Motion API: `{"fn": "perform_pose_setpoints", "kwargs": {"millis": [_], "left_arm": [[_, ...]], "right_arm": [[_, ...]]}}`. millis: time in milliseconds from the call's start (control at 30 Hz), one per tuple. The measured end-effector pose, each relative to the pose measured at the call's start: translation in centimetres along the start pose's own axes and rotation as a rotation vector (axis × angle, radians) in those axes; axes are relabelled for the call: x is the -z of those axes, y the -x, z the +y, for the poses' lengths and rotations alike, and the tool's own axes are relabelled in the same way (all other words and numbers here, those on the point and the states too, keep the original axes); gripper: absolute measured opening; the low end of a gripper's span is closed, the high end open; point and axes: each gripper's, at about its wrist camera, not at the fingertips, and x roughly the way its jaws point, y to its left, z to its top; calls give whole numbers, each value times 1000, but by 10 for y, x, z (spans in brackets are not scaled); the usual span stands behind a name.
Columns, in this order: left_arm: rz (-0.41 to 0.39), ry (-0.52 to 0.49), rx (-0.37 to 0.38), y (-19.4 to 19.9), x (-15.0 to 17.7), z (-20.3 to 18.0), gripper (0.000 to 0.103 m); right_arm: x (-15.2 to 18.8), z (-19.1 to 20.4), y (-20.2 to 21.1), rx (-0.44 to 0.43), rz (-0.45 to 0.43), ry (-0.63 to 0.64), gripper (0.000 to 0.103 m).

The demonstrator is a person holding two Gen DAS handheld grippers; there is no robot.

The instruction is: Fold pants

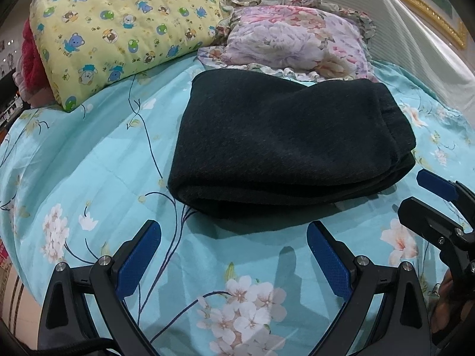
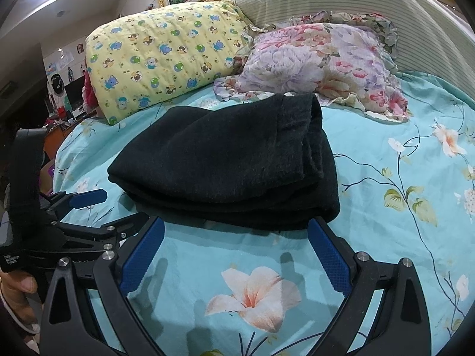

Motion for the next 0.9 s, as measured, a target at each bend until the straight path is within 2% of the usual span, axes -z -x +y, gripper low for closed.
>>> {"fn": "perform_pose_setpoints", "kwargs": {"millis": [500,900], "left_arm": [[15,0,-3,-3,-5,-2,99],[-15,-11,4,4,-13,-1,99]], "right_arm": [[-6,-2,6,-9,-10,-2,97],[-13,-18,13,9,-24,-41,97]]}}
